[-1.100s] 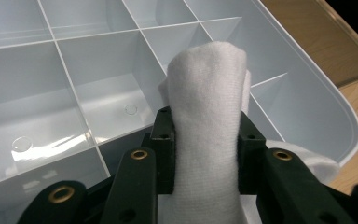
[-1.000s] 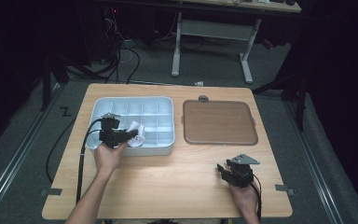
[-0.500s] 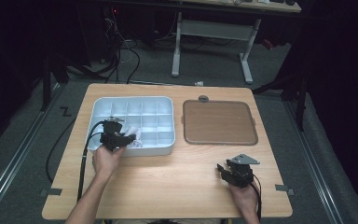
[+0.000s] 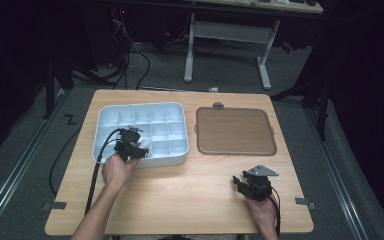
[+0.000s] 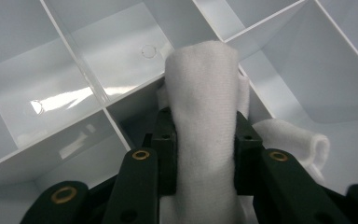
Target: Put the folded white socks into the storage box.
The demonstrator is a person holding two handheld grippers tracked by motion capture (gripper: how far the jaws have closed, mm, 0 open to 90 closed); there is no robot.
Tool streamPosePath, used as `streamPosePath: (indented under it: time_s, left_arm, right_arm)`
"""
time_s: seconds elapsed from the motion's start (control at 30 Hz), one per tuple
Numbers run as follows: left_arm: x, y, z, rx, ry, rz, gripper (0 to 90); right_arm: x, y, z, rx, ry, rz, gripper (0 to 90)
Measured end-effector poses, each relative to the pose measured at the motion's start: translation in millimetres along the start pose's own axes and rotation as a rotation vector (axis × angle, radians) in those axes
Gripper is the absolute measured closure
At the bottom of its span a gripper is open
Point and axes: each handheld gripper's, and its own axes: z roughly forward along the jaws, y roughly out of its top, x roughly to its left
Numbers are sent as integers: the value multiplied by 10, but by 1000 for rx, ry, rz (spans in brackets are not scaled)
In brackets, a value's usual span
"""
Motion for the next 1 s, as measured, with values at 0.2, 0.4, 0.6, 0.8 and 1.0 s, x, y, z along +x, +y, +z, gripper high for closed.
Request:
streamPosePath:
  time_s: [0.2, 0.4, 0.6, 0.8, 1.0]
  left_arm:
    - [-23, -20, -10, -26, 5, 29, 647]
    - [-52, -14, -56, -65, 3, 33, 586]
    - [-52, 15, -123, -88, -16, 20, 539]
    - [-40, 58, -206, -103, -41, -3, 508]
    - [-61, 94, -303, -146, -71, -10, 512]
  right_arm:
    - [0, 0, 0, 0, 0, 0, 528]
    - [1, 0, 0, 0, 0, 0, 528]
    - [1, 0, 0, 0, 0, 0, 528]
    - [1, 0, 0, 0, 0, 0, 527]
    - [1, 0, 0, 0, 0, 0, 528]
